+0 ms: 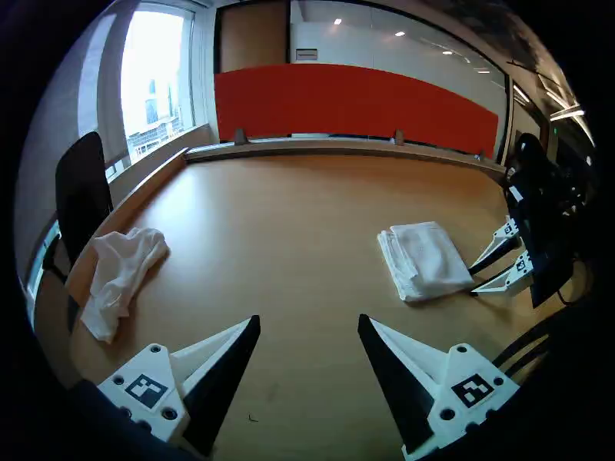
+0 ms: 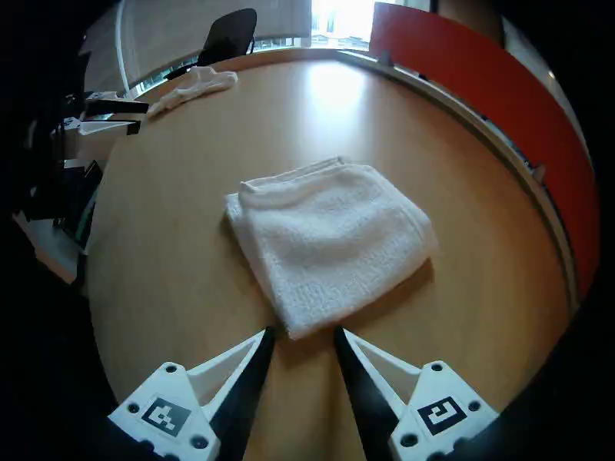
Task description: Fold towel
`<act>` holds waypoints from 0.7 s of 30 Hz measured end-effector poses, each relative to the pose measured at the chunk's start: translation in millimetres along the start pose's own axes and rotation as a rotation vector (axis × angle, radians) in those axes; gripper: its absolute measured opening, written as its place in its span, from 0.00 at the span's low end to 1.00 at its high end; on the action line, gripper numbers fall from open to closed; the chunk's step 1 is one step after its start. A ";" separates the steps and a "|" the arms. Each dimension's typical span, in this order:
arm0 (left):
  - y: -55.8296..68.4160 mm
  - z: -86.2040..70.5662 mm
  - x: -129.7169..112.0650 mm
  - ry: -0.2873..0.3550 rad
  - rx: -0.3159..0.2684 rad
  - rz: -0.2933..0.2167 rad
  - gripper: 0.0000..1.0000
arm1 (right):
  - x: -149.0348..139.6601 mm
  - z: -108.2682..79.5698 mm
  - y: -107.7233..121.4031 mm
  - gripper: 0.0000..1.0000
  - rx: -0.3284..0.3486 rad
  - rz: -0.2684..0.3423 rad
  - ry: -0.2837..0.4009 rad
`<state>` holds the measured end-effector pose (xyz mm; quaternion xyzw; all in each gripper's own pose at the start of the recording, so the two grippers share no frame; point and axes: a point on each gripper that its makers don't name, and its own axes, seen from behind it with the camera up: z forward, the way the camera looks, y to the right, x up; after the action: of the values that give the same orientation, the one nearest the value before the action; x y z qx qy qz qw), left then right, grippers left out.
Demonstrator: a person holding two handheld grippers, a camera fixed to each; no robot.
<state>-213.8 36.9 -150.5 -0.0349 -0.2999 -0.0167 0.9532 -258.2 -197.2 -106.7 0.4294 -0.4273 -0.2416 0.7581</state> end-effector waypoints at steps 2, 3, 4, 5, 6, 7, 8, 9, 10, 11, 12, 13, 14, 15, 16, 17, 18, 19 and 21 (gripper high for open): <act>-0.5 -0.2 -0.2 -0.001 0.000 -0.002 0.94 | -0.5 0.1 -1.0 0.47 0.001 0.008 0.002; -0.7 -0.2 -0.3 -0.001 0.000 -0.002 0.94 | -0.5 0.4 -0.8 0.43 -0.002 0.011 0.003; -0.8 -0.2 -0.4 -0.001 0.000 -0.002 0.94 | -0.3 0.6 -0.4 0.39 -0.005 0.013 0.004; -0.9 -0.2 -0.5 -0.001 0.000 -0.002 0.94 | -0.2 0.8 0.0 0.35 -0.008 0.015 0.005; -0.9 -0.2 -0.6 -0.001 -0.001 -0.001 0.94 | 0.2 1.0 0.7 0.31 -0.013 0.019 0.007; -0.9 -0.2 -0.6 -0.002 -0.001 -0.001 0.94 | 0.6 1.0 1.4 0.28 -0.017 0.022 0.008; -0.9 -0.2 -0.7 -0.002 -0.002 0.000 0.94 | 1.0 1.1 2.2 0.25 -0.020 0.025 0.010; -0.9 -0.1 -0.7 -0.002 -0.002 0.000 0.94 | 1.3 1.0 3.0 0.22 -0.024 0.028 0.012; -0.9 -0.1 -0.7 -0.002 -0.002 0.001 0.94 | 1.5 0.9 3.7 0.20 -0.027 0.032 0.013; -0.9 0.0 -0.7 -0.002 -0.003 0.001 0.94 | 1.8 0.7 4.4 0.17 -0.029 0.035 0.014; -0.9 0.0 -0.7 -0.003 -0.003 0.001 0.94 | 1.7 0.6 5.1 0.13 -0.032 0.038 0.015; -0.9 -0.1 -0.8 -0.003 -0.004 0.000 0.94 | 1.7 0.4 5.8 0.10 -0.034 0.041 0.015; -0.9 -0.1 -0.9 -0.003 -0.004 0.000 0.94 | 1.6 0.3 6.4 0.07 -0.036 0.044 0.015; -1.0 -0.1 -1.0 -0.003 -0.004 0.000 0.94 | 1.6 -0.1 6.8 0.05 -0.038 0.045 0.015; -1.2 -0.1 -1.2 -0.003 -0.005 0.001 0.94 | 1.7 -0.4 7.0 0.04 -0.039 0.046 0.015; -1.3 -0.1 -1.3 -0.003 -0.005 0.001 0.94 | 1.8 -0.8 7.3 0.04 -0.040 0.046 0.016; -1.4 -0.1 -1.3 -0.003 -0.005 0.002 0.94 | 2.3 -1.2 7.3 0.04 -0.040 0.045 0.018; -1.4 -0.1 -1.3 -0.003 -0.006 0.002 0.94 | 2.9 -1.7 7.2 0.04 -0.039 0.044 0.019; -1.5 -0.2 -1.4 -0.003 -0.007 0.002 0.94 | 4.0 -2.6 7.3 0.03 -0.040 0.041 0.023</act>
<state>-214.9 35.5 -151.4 -0.0384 -0.3011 -0.0165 0.9527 -253.9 -195.3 -99.4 0.4081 -0.4224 -0.2296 0.7761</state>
